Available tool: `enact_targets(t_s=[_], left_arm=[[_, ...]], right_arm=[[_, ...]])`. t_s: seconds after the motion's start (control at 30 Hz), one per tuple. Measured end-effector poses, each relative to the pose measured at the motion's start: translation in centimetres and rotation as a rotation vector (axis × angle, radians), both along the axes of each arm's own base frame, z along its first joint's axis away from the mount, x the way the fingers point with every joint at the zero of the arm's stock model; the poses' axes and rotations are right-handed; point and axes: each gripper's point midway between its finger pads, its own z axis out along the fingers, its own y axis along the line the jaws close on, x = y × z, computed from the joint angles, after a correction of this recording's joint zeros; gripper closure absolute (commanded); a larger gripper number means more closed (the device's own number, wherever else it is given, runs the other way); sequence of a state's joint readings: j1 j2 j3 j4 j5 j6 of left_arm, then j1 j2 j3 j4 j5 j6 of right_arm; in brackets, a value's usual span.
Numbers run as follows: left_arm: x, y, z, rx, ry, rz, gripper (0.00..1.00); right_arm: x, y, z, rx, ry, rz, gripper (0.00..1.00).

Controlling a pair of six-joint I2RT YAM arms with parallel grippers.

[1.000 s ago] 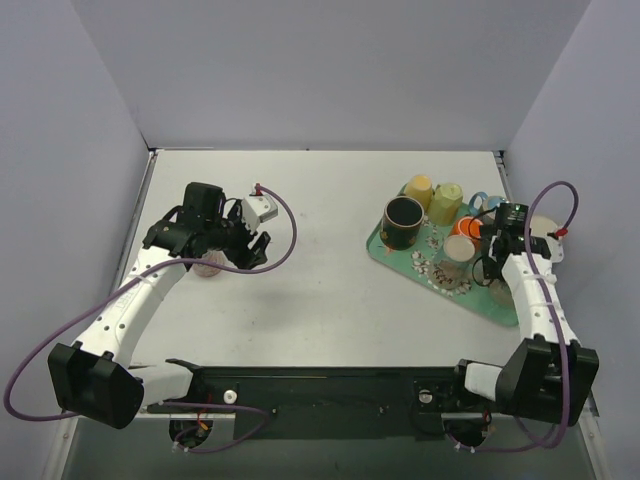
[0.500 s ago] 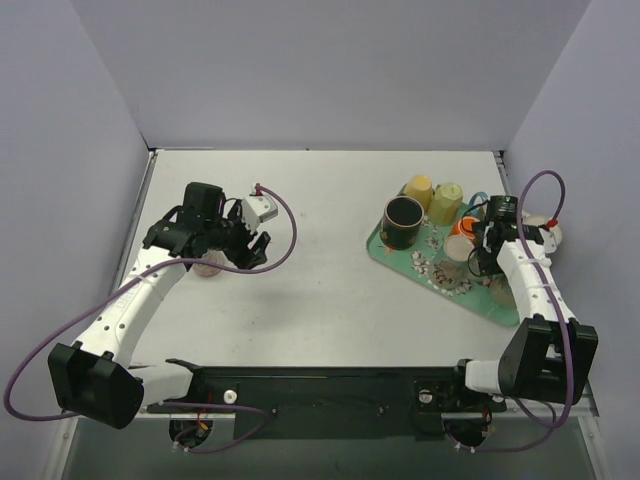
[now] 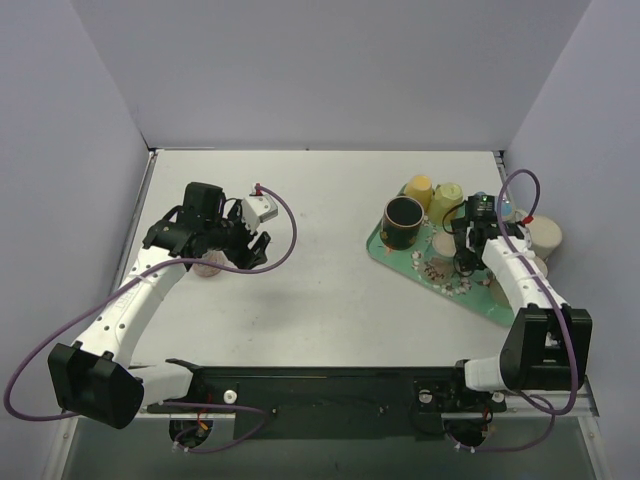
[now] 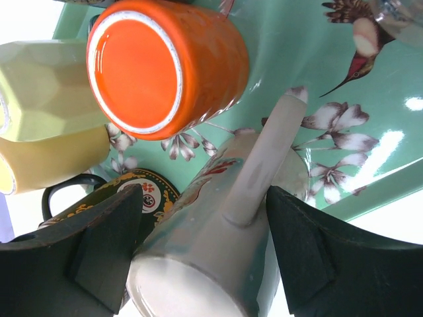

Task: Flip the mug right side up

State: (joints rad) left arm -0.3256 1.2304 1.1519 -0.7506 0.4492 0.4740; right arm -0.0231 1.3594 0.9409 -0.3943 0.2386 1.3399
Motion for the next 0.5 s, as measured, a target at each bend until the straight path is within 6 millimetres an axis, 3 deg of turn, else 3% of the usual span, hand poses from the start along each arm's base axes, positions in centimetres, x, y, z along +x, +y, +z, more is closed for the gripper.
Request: enact_targets(t_s=[0.2, 0.4, 0.5], left_arm=[[0.0, 0.0, 0.0, 0.0, 0.0, 0.0, 0.25], [0.0, 0.0, 0.0, 0.0, 0.001, 0.0, 0.25], [0.0, 0.0, -0.1, 0.0, 0.001, 0.0, 0.26]], right_arm=[[0.4, -0.3, -1.0, 0.014, 0.007, -0.007, 0.31], [-0.5, -2.2, -2.3, 0.036, 0.051, -0.021, 0.31], [-0.4, -2.2, -2.7, 0.05, 0.062, -0.003, 0.32]])
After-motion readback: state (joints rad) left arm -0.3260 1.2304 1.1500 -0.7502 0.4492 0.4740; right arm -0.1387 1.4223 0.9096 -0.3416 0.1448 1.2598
